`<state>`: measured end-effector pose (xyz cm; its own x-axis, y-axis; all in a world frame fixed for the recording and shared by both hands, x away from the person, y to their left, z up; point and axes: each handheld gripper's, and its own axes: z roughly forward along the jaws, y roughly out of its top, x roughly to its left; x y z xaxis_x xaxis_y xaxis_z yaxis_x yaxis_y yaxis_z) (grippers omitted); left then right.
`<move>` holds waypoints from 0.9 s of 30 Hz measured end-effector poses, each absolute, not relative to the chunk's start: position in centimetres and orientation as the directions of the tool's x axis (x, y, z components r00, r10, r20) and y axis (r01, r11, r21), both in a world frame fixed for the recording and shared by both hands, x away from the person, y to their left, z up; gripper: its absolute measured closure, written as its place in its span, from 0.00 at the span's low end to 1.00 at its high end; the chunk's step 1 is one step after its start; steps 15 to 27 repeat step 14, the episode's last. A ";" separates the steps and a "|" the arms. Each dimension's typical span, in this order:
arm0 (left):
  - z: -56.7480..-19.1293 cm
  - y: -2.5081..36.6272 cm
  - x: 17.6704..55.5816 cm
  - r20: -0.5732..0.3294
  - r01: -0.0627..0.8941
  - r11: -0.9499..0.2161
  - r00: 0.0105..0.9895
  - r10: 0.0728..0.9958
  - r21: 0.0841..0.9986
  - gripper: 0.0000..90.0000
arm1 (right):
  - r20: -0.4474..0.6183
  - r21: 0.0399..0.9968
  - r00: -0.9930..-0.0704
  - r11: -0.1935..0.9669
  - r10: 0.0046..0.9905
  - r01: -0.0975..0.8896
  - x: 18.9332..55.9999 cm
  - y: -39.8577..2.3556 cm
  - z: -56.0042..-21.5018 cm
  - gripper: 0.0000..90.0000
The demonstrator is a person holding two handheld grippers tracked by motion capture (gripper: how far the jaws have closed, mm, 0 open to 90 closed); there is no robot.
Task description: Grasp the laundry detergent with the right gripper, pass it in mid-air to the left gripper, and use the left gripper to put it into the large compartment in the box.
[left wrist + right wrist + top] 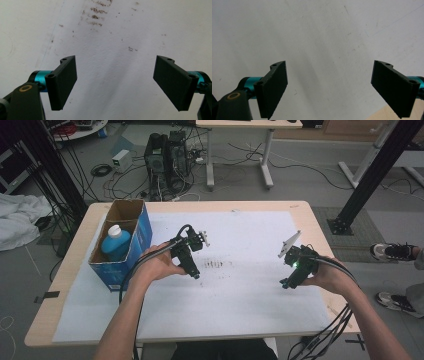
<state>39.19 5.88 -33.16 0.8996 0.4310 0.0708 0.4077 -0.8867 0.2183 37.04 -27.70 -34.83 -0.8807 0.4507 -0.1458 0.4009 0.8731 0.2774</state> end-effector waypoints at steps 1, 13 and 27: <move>-33.2 5.9 39.2 0.070 0.410 -0.884 0.898 0.435 0.224 0.21 | -0.134 0.266 -0.871 0.864 0.473 0.428 36.9 -27.6 -34.7 0.14; -33.1 6.1 38.8 0.081 0.411 -0.883 0.895 0.438 0.226 0.21 | -0.145 0.277 -0.875 0.868 0.461 0.412 36.9 -27.4 -34.8 0.14; -33.1 6.1 38.8 0.081 0.411 -0.883 0.895 0.438 0.226 0.21 | -0.145 0.277 -0.875 0.868 0.461 0.412 36.9 -27.4 -34.8 0.14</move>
